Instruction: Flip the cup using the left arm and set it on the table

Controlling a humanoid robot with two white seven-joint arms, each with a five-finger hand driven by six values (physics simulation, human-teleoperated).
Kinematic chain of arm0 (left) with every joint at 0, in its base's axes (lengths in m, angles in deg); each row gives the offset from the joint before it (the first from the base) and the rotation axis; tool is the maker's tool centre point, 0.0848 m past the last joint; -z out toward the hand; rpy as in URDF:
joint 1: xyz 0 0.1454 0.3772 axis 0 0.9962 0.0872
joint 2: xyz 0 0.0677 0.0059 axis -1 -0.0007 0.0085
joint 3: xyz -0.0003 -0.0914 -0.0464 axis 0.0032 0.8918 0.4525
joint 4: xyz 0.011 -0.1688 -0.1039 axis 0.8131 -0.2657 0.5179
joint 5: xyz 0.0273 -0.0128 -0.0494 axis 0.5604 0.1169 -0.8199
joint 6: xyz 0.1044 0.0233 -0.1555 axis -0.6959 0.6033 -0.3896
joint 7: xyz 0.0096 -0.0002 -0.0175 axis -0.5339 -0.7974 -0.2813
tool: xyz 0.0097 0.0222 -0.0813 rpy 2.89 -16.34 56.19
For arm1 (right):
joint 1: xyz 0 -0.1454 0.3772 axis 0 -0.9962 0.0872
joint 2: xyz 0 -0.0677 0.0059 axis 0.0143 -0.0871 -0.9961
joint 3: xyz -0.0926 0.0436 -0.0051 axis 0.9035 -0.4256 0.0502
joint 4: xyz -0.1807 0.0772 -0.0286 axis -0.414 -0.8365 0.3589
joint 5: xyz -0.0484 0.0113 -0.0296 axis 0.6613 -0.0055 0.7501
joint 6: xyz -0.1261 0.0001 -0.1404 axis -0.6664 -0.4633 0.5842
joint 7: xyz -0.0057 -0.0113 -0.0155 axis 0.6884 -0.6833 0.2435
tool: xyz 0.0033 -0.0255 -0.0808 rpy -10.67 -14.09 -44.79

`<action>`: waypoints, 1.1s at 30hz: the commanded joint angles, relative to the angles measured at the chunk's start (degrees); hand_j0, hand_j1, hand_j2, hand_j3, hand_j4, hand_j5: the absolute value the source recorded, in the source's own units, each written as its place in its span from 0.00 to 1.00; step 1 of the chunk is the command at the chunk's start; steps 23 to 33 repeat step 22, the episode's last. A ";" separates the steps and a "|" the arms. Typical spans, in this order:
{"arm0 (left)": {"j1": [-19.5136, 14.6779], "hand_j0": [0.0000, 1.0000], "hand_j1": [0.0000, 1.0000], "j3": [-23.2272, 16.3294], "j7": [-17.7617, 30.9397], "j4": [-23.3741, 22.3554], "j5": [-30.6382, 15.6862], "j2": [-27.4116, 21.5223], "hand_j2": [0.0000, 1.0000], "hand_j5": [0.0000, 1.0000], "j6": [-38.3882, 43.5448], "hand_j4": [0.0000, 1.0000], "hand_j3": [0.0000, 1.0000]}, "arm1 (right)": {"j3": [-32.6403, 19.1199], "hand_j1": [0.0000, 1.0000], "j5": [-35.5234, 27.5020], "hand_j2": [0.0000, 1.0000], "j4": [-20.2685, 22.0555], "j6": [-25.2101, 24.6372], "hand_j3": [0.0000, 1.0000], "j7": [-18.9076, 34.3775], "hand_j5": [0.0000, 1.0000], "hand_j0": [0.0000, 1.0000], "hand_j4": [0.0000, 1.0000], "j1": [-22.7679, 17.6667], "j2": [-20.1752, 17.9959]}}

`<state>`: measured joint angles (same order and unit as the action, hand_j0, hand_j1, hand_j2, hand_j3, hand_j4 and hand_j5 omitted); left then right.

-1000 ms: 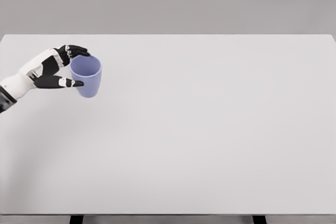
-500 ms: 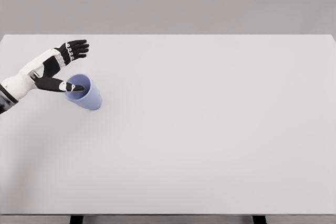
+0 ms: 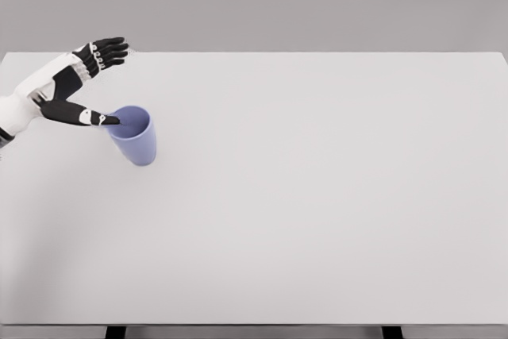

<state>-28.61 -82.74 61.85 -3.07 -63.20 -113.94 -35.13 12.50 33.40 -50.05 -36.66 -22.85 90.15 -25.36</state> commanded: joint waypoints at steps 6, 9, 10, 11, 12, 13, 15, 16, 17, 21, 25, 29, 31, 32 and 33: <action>-1.67 1.00 1.00 0.05 -0.01 -0.20 25.84 -9.53 1.00 1.00 -2.66 1.00 1.00 | 0.00 1.00 -0.01 1.00 0.00 0.00 1.00 0.01 1.00 1.00 1.00 0.00 0.00; -2.37 1.00 1.00 0.05 -0.01 -0.90 36.20 -9.79 1.00 1.00 -2.84 1.00 1.00 | 0.00 1.00 -0.01 1.00 0.00 0.00 1.00 0.01 1.00 1.00 1.00 0.00 0.00; -2.55 1.00 1.00 0.05 -0.01 -0.73 38.23 -9.70 1.00 1.00 -2.84 1.00 1.00 | 0.00 1.00 -0.01 1.00 0.00 0.00 1.00 0.01 1.00 1.00 1.00 0.00 0.00; -2.55 1.00 1.00 -0.04 -0.01 -0.73 38.50 -9.70 1.00 1.00 -2.75 1.00 1.00 | 0.00 1.00 -0.01 1.00 0.00 0.00 1.00 0.01 1.00 1.00 1.00 0.00 0.00; -2.55 1.00 1.00 0.05 -0.01 -0.81 38.67 -9.70 1.00 1.00 -2.66 1.00 1.00 | 0.00 1.00 -0.01 1.00 0.00 0.00 1.00 0.01 1.00 1.00 1.00 0.00 0.00; -2.55 1.00 1.00 -0.04 -0.01 -0.81 38.94 -9.70 1.00 1.00 -2.58 1.00 1.00 | 0.00 1.00 -0.01 1.00 0.00 0.00 1.00 0.01 1.00 1.00 1.00 0.00 0.00; -2.64 1.00 1.00 -0.04 -0.01 -0.81 40.26 -9.44 1.00 1.00 -2.49 1.00 1.00 | 0.00 1.00 -0.01 1.00 0.00 0.00 1.00 0.01 1.00 1.00 1.00 0.00 0.00; -2.64 1.00 1.00 -0.04 -0.01 -0.81 40.52 -9.35 1.00 1.00 -2.49 1.00 1.00 | 0.00 1.00 -0.01 1.00 0.00 0.00 1.00 0.01 1.00 1.00 1.00 0.00 0.00; -2.64 1.00 1.00 -0.30 -0.01 -0.81 40.52 -9.27 1.00 1.00 -2.49 1.00 1.00 | 0.00 1.00 -0.01 1.00 0.00 0.00 1.00 0.01 1.00 1.00 1.00 0.00 0.00; -2.73 1.00 1.00 -0.39 -0.01 -0.73 40.87 -8.74 1.00 1.00 -2.40 1.00 1.00 | 0.00 1.00 -0.01 1.00 0.00 0.00 1.00 0.01 1.00 1.00 1.00 0.00 0.00; -2.73 1.00 1.00 -0.39 -0.01 -0.90 40.87 -8.74 1.00 1.00 -2.40 1.00 1.00 | 0.00 1.00 -0.01 1.00 0.00 0.00 1.00 0.01 1.00 1.00 1.00 0.00 0.00; -2.73 1.00 1.00 -0.39 -0.01 -0.90 40.87 -8.74 1.00 1.00 -2.40 1.00 1.00 | 0.00 1.00 -0.01 1.00 0.00 0.00 1.00 0.01 1.00 1.00 1.00 0.00 0.00; -2.73 1.00 1.00 -0.39 -0.01 -0.90 40.87 -8.74 1.00 1.00 -2.40 1.00 1.00 | 0.00 1.00 -0.01 1.00 0.00 0.00 1.00 0.01 1.00 1.00 1.00 0.00 0.00; -2.73 1.00 1.00 -0.39 -0.01 -0.90 40.87 -8.74 1.00 1.00 -2.40 1.00 1.00 | 0.00 1.00 -0.01 1.00 0.00 0.00 1.00 0.01 1.00 1.00 1.00 0.00 0.00; -2.73 1.00 1.00 -0.39 -0.01 -0.90 40.87 -8.74 1.00 1.00 -2.40 1.00 1.00 | 0.00 1.00 -0.01 1.00 0.00 0.00 1.00 0.01 1.00 1.00 1.00 0.00 0.00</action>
